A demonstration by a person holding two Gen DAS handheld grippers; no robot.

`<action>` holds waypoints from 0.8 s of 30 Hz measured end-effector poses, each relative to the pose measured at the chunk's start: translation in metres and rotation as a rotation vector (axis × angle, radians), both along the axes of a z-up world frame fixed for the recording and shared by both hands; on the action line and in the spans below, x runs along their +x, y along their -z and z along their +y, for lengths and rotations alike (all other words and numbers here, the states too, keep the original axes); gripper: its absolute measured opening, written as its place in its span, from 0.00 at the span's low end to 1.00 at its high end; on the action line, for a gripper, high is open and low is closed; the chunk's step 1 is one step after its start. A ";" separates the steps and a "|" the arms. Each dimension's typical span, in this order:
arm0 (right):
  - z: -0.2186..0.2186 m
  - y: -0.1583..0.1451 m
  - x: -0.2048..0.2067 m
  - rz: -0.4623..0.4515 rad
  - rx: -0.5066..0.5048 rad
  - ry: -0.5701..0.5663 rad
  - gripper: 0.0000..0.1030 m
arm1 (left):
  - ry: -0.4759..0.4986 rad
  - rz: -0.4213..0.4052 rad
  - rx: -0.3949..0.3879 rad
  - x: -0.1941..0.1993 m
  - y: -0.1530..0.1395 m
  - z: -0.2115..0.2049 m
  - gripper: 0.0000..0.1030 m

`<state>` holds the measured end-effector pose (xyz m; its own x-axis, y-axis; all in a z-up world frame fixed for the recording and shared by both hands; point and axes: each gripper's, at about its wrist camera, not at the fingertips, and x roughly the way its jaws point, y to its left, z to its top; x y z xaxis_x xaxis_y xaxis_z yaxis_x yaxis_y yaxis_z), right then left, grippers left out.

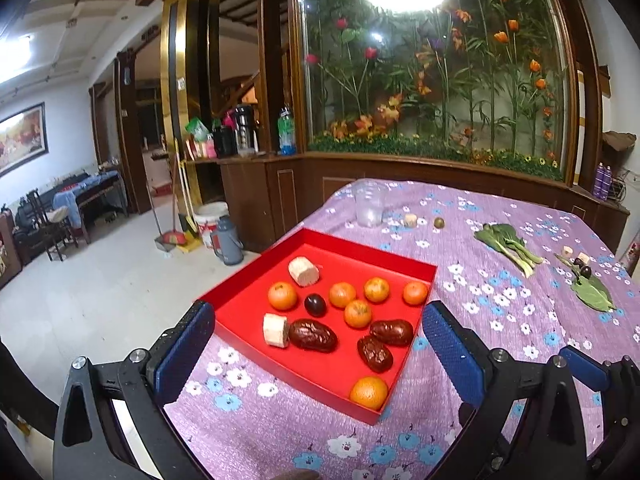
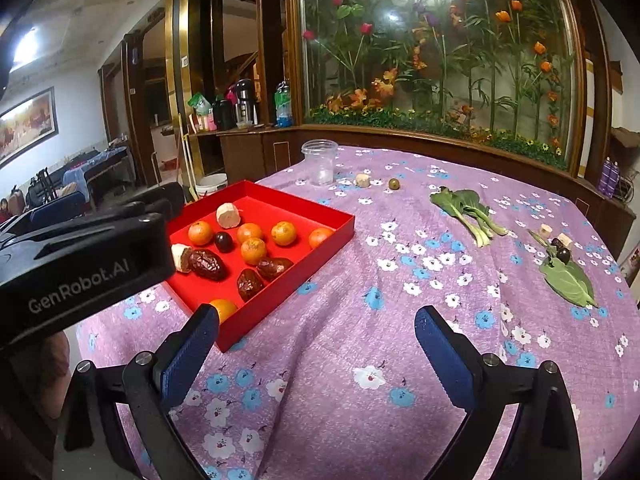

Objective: Organize fruits

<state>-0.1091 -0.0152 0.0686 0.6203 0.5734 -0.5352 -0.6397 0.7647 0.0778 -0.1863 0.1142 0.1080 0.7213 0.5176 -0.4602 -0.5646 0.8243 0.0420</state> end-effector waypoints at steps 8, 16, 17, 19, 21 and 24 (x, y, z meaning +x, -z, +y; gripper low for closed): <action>0.015 0.010 -0.001 0.012 -0.041 -0.014 0.98 | 0.009 0.035 -0.070 0.005 0.017 0.017 1.00; 0.029 0.017 0.004 0.029 -0.081 -0.009 0.98 | 0.011 0.060 -0.133 0.008 0.031 0.035 1.00; 0.032 0.017 0.005 0.025 -0.091 -0.009 0.98 | 0.012 0.062 -0.142 0.008 0.033 0.038 1.00; 0.039 0.015 0.009 0.014 -0.107 -0.011 0.98 | 0.011 0.068 -0.167 0.008 0.037 0.044 1.00; 0.046 0.013 0.012 0.007 -0.122 -0.008 0.98 | 0.008 0.071 -0.188 0.008 0.040 0.050 1.00; 0.055 0.013 0.018 0.014 -0.136 -0.003 0.98 | -0.004 0.072 -0.218 0.006 0.043 0.062 1.00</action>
